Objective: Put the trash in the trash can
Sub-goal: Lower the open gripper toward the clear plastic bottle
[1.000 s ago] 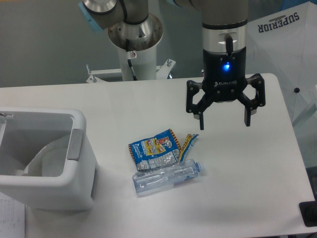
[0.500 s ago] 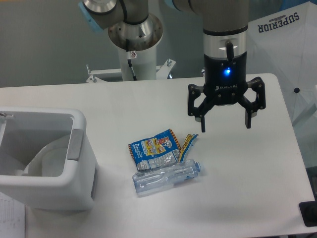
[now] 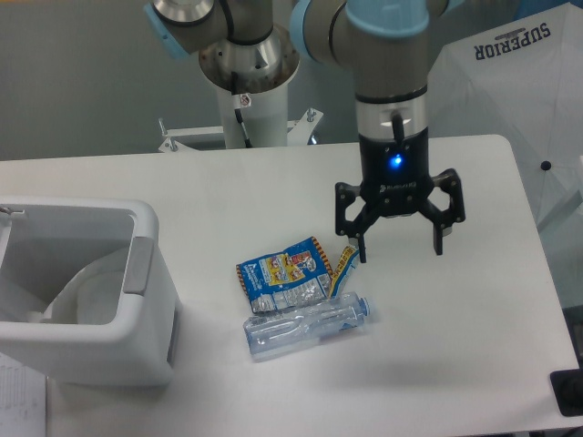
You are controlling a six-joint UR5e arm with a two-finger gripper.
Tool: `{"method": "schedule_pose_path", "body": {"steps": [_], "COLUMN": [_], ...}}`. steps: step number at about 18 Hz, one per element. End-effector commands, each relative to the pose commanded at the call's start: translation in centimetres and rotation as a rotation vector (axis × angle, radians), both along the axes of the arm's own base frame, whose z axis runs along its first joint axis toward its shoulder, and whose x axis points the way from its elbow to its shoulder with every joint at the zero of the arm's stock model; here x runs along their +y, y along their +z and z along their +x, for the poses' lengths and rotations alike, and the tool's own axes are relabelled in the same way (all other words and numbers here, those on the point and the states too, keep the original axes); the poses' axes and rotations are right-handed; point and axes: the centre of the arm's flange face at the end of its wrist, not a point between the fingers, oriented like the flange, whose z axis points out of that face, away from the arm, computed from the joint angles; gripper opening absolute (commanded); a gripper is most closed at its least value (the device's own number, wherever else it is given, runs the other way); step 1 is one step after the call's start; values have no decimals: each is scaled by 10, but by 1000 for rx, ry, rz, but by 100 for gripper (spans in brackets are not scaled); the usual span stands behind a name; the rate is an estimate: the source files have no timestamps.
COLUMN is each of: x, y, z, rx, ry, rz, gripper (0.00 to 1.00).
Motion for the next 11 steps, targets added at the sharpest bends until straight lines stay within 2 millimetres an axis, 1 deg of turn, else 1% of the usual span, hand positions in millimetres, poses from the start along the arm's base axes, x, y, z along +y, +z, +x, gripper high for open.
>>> {"method": "schedule_pose_path", "body": {"steps": [3,5,6,9,11], "x": [7,9,11,12,11], "y": [-33,-47,-51,-87,-104], "z": [-9,-12,-11,-9,-9], "rx": [6,17,29,35,35], "ry": [-116,-186,-231,-386,-457], "rz": [-70,-105,-123,-196,-229], "gripper": [100,100,100,100,100]}}
